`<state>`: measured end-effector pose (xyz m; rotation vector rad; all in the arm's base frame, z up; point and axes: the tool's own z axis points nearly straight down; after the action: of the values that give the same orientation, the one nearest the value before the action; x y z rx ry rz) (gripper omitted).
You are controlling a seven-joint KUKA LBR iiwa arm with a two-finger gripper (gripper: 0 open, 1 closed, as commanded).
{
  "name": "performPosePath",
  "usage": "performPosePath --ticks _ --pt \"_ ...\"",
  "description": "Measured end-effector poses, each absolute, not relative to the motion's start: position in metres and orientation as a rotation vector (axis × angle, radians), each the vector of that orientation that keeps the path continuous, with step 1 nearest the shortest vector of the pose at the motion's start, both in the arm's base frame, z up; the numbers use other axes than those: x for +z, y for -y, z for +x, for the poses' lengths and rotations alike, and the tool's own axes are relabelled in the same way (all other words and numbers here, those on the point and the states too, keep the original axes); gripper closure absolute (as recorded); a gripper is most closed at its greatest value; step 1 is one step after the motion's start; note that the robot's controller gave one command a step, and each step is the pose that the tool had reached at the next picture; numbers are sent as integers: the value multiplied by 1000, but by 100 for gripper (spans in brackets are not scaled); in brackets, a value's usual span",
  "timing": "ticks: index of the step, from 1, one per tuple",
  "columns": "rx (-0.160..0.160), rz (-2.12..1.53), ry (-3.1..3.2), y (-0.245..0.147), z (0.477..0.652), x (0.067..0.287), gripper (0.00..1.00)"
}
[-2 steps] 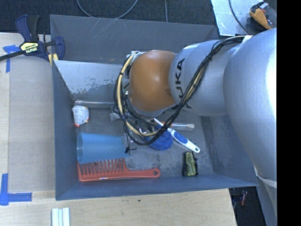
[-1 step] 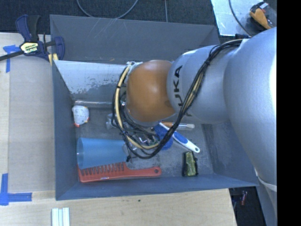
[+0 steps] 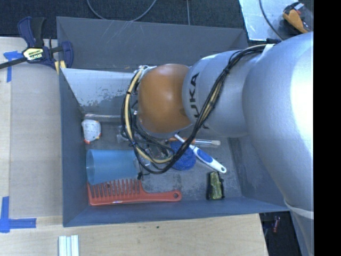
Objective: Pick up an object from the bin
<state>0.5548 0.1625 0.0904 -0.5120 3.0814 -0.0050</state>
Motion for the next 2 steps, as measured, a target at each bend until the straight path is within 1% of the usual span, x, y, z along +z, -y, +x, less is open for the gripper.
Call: performPosePath --ticks 1,2 --pt "-84 -534 -3094 -183 546 80 100" --pt "-83 -535 -3094 -183 546 80 100"
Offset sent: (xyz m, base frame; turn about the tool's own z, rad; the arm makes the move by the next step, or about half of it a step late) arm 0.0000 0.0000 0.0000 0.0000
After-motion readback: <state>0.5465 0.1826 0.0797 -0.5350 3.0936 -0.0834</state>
